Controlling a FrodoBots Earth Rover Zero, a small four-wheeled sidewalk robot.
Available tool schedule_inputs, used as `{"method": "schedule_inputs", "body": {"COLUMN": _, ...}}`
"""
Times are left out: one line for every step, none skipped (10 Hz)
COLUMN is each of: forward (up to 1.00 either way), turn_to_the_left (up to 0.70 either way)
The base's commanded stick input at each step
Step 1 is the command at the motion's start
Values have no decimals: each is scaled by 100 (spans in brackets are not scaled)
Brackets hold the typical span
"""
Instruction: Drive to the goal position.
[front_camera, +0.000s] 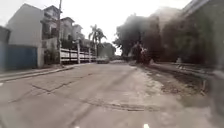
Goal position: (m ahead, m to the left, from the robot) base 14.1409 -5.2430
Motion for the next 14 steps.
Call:
{"method": "schedule_inputs", "body": {"forward": 70, "turn_to_the_left": 0}}
{"method": "schedule_inputs", "body": {"forward": 70, "turn_to_the_left": 0}}
{"method": "schedule_inputs", "body": {"forward": 70, "turn_to_the_left": 3}}
{"method": "schedule_inputs", "body": {"forward": 70, "turn_to_the_left": -3}}
{"method": "schedule_inputs", "body": {"forward": 70, "turn_to_the_left": -35}}
{"method": "schedule_inputs", "body": {"forward": 70, "turn_to_the_left": -35}}
{"method": "schedule_inputs", "body": {"forward": 70, "turn_to_the_left": -35}}
{"method": "schedule_inputs", "body": {"forward": 70, "turn_to_the_left": -35}}
{"method": "schedule_inputs", "body": {"forward": 70, "turn_to_the_left": -35}}
{"method": "schedule_inputs", "body": {"forward": 70, "turn_to_the_left": -35}}
{"method": "schedule_inputs", "body": {"forward": 70, "turn_to_the_left": -27}}
{"method": "schedule_inputs", "body": {"forward": 70, "turn_to_the_left": 1}}
{"method": "schedule_inputs", "body": {"forward": 70, "turn_to_the_left": 9}}
{"method": "schedule_inputs", "body": {"forward": 70, "turn_to_the_left": 14}}
